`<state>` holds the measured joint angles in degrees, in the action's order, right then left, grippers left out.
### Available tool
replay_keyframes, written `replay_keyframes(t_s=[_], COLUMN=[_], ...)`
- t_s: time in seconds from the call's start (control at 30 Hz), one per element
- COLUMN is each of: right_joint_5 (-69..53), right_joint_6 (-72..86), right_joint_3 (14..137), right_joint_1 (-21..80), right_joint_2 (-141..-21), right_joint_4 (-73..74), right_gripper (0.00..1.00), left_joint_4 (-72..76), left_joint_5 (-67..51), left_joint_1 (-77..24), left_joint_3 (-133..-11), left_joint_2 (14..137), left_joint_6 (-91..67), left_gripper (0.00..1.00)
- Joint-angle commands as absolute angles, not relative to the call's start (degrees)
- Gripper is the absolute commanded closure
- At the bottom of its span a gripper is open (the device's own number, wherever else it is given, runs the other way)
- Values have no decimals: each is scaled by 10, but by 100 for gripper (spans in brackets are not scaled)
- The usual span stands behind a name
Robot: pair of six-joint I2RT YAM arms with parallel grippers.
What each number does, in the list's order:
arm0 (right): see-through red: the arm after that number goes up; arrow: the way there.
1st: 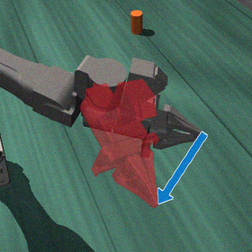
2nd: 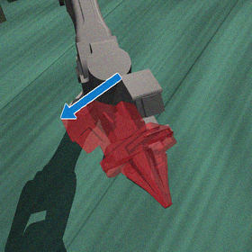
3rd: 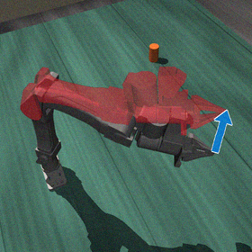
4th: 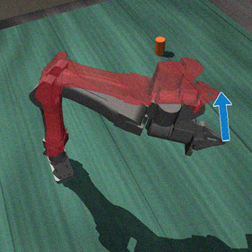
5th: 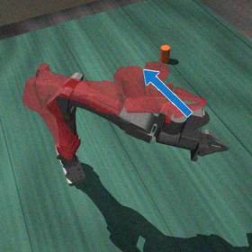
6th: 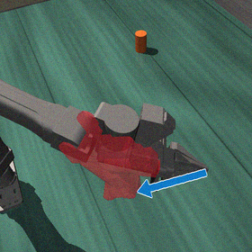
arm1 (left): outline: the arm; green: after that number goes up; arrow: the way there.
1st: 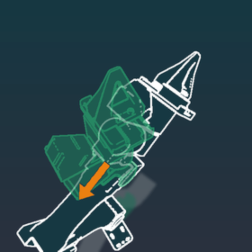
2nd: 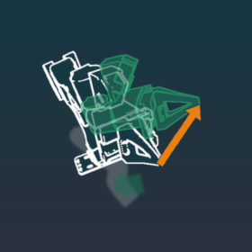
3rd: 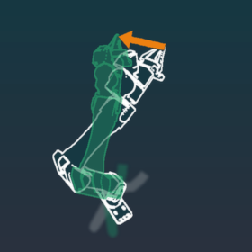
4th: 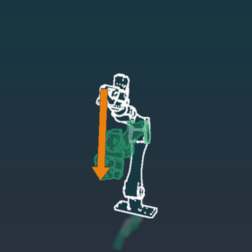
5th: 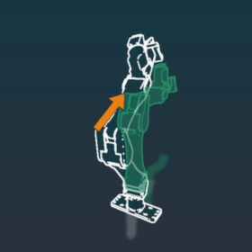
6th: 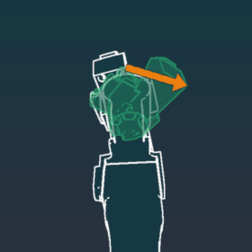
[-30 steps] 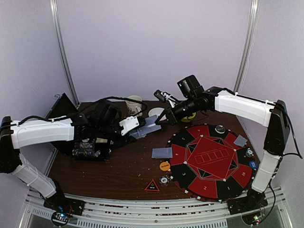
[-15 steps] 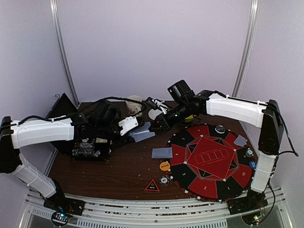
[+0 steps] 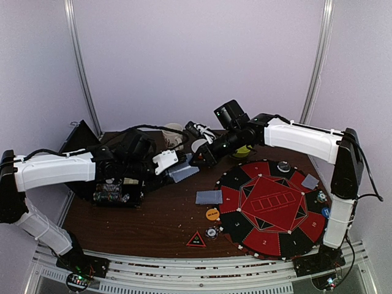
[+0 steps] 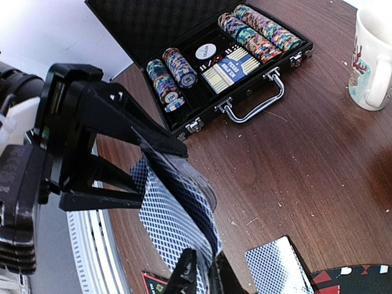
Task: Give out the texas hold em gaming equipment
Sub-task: Pick up the poker card from the face-down deck piles.
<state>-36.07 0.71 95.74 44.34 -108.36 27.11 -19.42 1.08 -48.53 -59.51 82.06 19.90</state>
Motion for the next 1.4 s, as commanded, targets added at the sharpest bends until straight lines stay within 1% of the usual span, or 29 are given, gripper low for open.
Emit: replay_keyframes(t_s=[0.0,0.13,0.33,0.4,0.53,0.57,0.73,0.93,1.13,1.37], right_joint_5=[-356,-351,-364,-363,-367,-369,-359,-380,-395,-402], right_joint_6=[23,20,26,19,1,-4,-55,-79,-100,-105], right_joint_3=[956,947,947,951,959,959,979,997,1051,1056], right_joint_1=[449,448,446,446,436,434,434,439,445,454], right_joint_2=[-1090,-1084,-1086,-1086,-1081,-1079,-1072,-1088,-1132,-1143], right_joint_4=[248,252,250,260,297,306,363,363,410,407], right_gripper=[88,86,86,89,99,100,100,100,100,100], left_joint_4=[-165,-159,-155,-155,-153,-154,-155,-156,-154,-154], left_joint_5=[-2,3,6,7,11,10,8,-1,-10,-14], left_joint_1=[-487,-487,-487,-487,-487,-487,-487,-487,-487,-487], left_joint_3=[-596,-594,-593,-591,-589,-589,-590,-590,-587,-587], left_joint_2=[821,820,821,819,816,816,819,822,825,827], left_joint_6=[203,201,199,200,202,202,204,206,210,211], left_gripper=[55,55,55,55,55,55,55,55,55,55])
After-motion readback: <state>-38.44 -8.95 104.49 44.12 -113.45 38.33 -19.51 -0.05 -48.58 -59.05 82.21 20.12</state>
